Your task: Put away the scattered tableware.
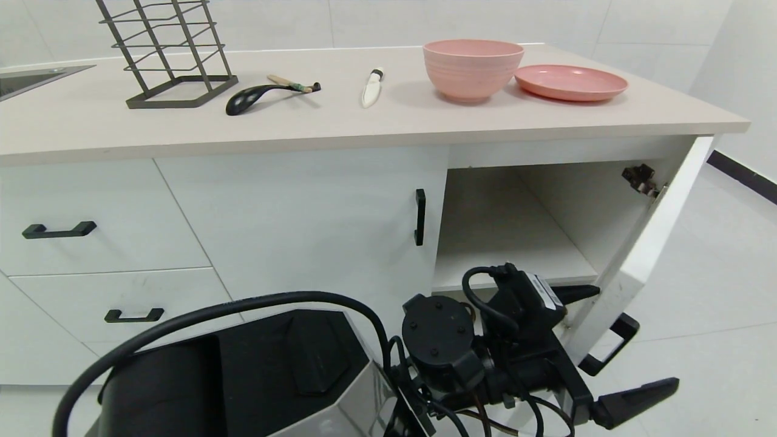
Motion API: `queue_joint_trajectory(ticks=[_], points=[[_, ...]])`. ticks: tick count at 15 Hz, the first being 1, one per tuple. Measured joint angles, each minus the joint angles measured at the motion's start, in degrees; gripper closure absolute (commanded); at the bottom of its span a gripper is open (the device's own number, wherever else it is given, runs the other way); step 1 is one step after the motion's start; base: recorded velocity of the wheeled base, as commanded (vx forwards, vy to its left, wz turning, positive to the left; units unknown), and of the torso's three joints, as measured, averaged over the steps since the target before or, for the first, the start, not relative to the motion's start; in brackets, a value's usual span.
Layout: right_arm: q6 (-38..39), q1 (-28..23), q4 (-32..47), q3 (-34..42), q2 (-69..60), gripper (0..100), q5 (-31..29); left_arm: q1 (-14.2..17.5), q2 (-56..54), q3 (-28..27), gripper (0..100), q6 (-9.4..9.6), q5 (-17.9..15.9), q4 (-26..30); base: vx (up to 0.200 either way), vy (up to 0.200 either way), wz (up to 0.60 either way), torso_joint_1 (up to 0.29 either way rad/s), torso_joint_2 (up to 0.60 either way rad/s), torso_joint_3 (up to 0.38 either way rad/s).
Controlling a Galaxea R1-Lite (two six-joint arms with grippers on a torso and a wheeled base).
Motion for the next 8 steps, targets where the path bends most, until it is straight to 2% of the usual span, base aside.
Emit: queue_joint_trajectory(ticks=[8], points=[[0.0, 0.0, 0.0, -0.5, -0.5, 0, 0.0, -2.1, 3.3, -5.9, 0, -0.07, 0.3, -0.1, 0.000, 0.000, 0.00, 0.000, 0.00, 0.000]])
